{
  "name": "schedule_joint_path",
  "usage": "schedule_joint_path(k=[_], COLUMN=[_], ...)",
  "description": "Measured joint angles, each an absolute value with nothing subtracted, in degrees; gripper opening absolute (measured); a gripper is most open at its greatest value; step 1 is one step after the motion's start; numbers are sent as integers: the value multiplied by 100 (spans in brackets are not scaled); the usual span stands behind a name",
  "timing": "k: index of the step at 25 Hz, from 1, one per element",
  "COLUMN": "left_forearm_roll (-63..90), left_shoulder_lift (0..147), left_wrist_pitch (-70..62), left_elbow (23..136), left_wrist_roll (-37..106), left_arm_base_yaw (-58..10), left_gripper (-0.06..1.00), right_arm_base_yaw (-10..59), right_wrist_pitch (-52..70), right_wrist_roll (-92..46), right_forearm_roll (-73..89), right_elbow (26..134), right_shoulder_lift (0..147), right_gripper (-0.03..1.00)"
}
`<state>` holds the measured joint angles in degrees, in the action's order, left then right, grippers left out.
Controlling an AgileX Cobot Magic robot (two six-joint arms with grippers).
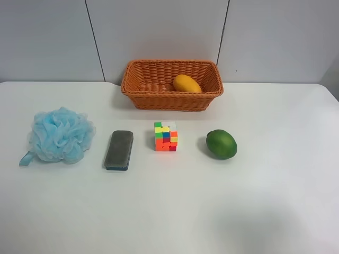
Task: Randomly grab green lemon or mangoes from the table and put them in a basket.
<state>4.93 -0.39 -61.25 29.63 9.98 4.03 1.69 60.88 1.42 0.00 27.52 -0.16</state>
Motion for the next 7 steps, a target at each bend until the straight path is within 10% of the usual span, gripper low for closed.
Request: schedule_joint_path(k=[7], left_forearm_roll=[493], left_shoulder_lift=[-39], left_wrist_pitch=[-6125], left_elbow=[2963], left_wrist_roll=[998], left_arm_base_yaw=[403], left_gripper=[99], right_arm_base_yaw=[169], right_wrist_pitch=[6088], right_wrist_roll=[142], right_forearm_roll=[0], right_elbow=[2752], right_shoulder_lift=[-16], right_gripper=[99])
